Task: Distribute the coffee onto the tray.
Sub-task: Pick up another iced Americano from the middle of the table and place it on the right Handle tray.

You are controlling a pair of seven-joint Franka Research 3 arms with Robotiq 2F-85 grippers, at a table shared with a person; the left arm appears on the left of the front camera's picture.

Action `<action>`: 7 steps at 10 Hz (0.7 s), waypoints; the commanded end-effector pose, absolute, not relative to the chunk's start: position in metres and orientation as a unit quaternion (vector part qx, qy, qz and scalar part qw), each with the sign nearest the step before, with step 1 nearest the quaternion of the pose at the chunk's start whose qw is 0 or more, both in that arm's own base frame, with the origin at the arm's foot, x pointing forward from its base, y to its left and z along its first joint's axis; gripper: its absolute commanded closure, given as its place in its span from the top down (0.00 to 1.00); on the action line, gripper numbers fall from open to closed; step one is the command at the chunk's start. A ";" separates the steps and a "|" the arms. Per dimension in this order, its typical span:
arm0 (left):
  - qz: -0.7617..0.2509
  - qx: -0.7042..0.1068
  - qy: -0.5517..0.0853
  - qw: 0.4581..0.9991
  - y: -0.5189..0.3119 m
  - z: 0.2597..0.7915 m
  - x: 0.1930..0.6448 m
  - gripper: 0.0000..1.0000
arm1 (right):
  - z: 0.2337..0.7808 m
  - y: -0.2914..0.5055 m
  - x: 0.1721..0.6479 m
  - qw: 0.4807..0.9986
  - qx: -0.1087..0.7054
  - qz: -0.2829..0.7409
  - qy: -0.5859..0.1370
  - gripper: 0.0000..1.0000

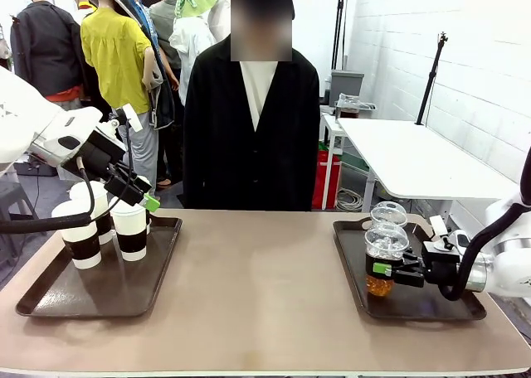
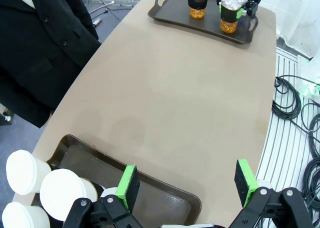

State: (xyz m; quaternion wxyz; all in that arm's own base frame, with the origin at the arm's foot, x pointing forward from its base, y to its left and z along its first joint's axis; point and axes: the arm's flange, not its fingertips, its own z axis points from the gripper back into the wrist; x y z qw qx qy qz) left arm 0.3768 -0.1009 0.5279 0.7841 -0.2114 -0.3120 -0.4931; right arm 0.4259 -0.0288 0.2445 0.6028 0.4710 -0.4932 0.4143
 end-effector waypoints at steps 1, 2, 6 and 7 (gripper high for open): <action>-0.499 -0.222 -0.318 0.775 -0.099 0.525 0.379 1.00 | 0.239 -0.035 0.425 0.573 0.489 0.421 -0.506 0.61; -0.499 -0.222 -0.318 0.775 -0.099 0.525 0.379 1.00 | 0.235 -0.036 0.423 0.569 0.490 0.421 -0.509 0.61; -0.499 -0.222 -0.318 0.775 -0.099 0.525 0.379 1.00 | 0.226 -0.038 0.417 0.568 0.492 0.422 -0.507 0.61; -0.499 -0.222 -0.318 0.775 -0.099 0.525 0.379 1.00 | 0.227 -0.040 0.416 0.570 0.496 0.421 -0.502 0.80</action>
